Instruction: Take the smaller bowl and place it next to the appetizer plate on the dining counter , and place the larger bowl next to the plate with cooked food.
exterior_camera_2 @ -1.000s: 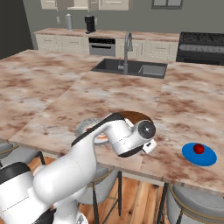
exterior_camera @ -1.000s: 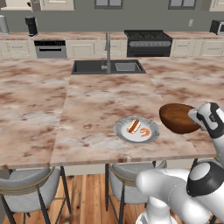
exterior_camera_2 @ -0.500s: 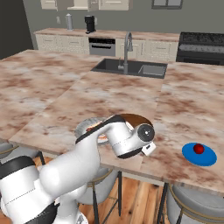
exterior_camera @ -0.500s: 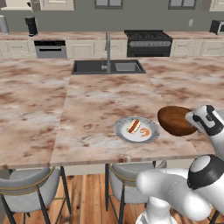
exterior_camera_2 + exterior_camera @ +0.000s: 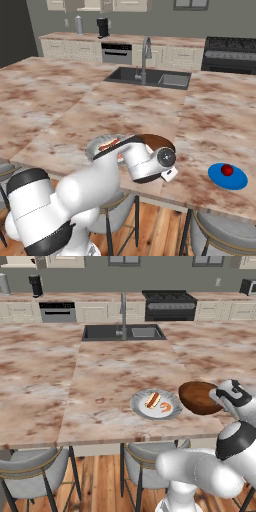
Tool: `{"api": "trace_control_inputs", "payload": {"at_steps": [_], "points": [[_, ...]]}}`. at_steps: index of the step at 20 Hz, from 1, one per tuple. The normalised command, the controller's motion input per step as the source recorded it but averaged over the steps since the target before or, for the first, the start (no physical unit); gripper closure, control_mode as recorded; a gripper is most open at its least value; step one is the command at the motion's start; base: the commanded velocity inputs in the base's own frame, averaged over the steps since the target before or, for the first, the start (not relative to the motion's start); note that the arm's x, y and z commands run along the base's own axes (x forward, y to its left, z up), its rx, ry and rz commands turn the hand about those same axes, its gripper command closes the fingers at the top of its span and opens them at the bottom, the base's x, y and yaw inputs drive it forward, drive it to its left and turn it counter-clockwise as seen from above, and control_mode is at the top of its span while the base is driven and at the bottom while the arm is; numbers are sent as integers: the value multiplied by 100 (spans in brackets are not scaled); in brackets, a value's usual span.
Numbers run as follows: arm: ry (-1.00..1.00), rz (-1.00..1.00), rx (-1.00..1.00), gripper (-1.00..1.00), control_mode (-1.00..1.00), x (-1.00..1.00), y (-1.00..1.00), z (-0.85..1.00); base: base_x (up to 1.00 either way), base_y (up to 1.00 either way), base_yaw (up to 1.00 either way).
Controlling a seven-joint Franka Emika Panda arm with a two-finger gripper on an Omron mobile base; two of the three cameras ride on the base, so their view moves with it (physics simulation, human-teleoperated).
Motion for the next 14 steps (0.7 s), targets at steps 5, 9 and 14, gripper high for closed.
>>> {"api": "trace_control_inputs", "payload": {"at_steps": [5, 9, 14], "points": [[0, 0, 0, 100, -100, 15, -12, -26, 0, 0, 0], [0, 0, 0, 100, -100, 17, -15, -27, 0, 0, 0], [0, 0, 0, 100, -100, 23, -18, -25, 0, 0, 0]]}}
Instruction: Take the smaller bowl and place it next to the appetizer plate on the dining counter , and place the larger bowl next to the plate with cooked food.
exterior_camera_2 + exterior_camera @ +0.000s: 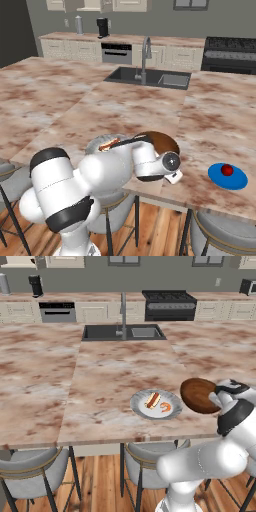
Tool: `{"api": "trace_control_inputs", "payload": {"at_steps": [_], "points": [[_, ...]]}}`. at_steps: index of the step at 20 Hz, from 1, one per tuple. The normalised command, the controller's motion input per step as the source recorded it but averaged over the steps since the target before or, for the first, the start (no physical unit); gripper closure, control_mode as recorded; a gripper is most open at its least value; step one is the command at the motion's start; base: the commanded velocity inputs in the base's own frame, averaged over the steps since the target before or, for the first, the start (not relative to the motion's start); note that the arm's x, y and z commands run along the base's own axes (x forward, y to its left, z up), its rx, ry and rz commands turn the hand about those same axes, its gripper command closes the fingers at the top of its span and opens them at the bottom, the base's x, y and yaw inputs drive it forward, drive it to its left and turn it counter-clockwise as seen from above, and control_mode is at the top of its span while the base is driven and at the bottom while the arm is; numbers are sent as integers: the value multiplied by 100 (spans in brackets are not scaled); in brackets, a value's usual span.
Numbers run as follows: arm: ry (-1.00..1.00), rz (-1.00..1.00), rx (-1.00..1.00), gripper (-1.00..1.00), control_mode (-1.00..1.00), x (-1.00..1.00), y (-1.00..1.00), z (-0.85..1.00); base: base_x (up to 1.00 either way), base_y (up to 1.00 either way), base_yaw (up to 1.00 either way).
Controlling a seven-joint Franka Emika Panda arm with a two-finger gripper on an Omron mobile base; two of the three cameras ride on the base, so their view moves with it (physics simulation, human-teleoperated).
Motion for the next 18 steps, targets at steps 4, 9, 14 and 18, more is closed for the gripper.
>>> {"api": "trace_control_inputs", "payload": {"at_steps": [4, 9, 14, 18], "points": [[0, 0, 0, -100, -100, 11, -4, 4, 0, 0, 0], [0, 0, 0, -100, -100, -2, 0, 57, 0, 0, 0], [0, 0, -3, -100, -100, -9, 0, 87, 0, 0, 0], [3, 1, -9, -100, -100, -45, 8, 88, 0, 0, 0]]}}
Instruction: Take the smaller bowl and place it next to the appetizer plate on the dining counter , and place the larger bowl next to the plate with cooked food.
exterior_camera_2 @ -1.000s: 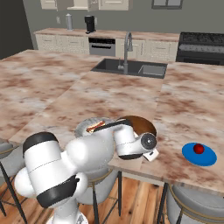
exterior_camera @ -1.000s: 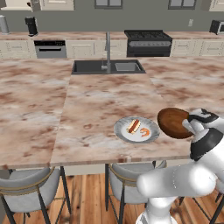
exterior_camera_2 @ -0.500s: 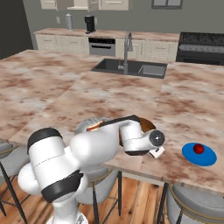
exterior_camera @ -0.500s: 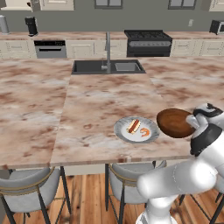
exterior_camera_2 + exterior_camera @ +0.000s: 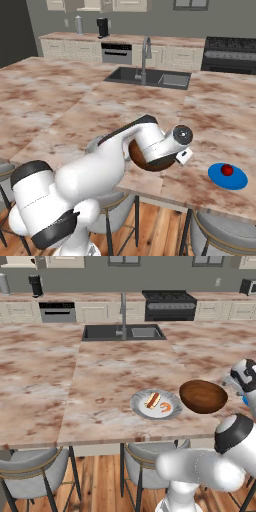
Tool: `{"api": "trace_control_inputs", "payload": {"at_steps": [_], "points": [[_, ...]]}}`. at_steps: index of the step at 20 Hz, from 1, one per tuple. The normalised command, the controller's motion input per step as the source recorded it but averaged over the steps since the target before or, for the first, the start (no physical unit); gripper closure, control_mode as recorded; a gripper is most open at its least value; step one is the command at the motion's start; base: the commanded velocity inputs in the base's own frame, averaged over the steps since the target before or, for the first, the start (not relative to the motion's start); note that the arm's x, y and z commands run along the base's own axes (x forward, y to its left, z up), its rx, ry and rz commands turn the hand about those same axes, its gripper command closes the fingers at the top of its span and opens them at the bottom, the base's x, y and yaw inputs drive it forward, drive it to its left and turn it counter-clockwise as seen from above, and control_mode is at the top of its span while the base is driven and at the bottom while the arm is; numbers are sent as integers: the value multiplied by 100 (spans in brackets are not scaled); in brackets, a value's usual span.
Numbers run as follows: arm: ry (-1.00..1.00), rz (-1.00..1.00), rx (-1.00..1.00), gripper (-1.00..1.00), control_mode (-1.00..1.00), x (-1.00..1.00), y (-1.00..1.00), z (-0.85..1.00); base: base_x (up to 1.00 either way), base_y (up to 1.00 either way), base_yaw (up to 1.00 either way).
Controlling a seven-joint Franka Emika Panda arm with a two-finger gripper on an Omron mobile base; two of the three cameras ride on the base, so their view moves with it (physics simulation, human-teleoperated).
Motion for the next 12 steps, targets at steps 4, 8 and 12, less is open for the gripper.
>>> {"api": "trace_control_inputs", "payload": {"at_steps": [4, 8, 12], "points": [[0, 3, -18, -100, -100, -84, 60, 45, 0, 0, 0], [4, 6, -22, -100, -100, -63, 92, 47, 0, 0, 0], [0, 11, -25, -100, -100, -13, 100, 39, 0, 0, 0]]}}
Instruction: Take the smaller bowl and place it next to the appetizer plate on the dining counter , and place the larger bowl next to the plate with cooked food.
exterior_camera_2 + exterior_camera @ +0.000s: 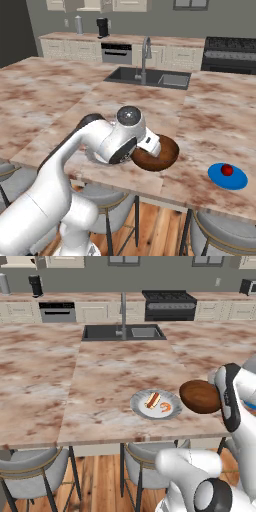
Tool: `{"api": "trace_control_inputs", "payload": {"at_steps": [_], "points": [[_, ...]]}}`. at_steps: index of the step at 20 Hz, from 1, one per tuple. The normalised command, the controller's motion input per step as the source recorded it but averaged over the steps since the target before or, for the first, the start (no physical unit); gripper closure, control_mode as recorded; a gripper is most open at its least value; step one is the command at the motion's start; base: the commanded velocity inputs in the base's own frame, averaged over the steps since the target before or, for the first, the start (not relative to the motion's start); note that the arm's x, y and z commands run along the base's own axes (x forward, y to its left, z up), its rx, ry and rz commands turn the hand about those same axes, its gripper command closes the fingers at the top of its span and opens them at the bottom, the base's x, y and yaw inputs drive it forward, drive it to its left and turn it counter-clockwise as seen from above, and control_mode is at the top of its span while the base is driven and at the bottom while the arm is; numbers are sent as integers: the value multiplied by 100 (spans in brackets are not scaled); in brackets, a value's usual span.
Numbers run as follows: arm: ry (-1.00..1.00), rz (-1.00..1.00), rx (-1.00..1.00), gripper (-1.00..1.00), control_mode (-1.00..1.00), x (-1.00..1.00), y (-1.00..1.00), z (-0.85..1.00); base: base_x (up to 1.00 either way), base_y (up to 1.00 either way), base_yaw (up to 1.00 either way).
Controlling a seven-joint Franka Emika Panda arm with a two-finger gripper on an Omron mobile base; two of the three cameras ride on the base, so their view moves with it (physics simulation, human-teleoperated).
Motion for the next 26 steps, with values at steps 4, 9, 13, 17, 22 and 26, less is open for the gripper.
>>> {"api": "trace_control_inputs", "payload": {"at_steps": [4, 9, 13, 17, 22, 26], "points": [[-1, 13, -21, -100, -100, -1, 88, 42, 0, 0, 0], [-8, 13, -11, -100, -100, -29, 31, 42, 0, 0, 0], [0, 2, -11, -100, -100, -19, 37, 20, 0, 0, 0], [-1, 0, -4, -100, 100, -10, 12, 1, -39, 36, 2], [0, 0, 0, -100, 100, 0, 0, 0, -49, 68, 4], [0, 0, 0, -100, 100, 0, 0, 0, -38, 83, 6]]}}
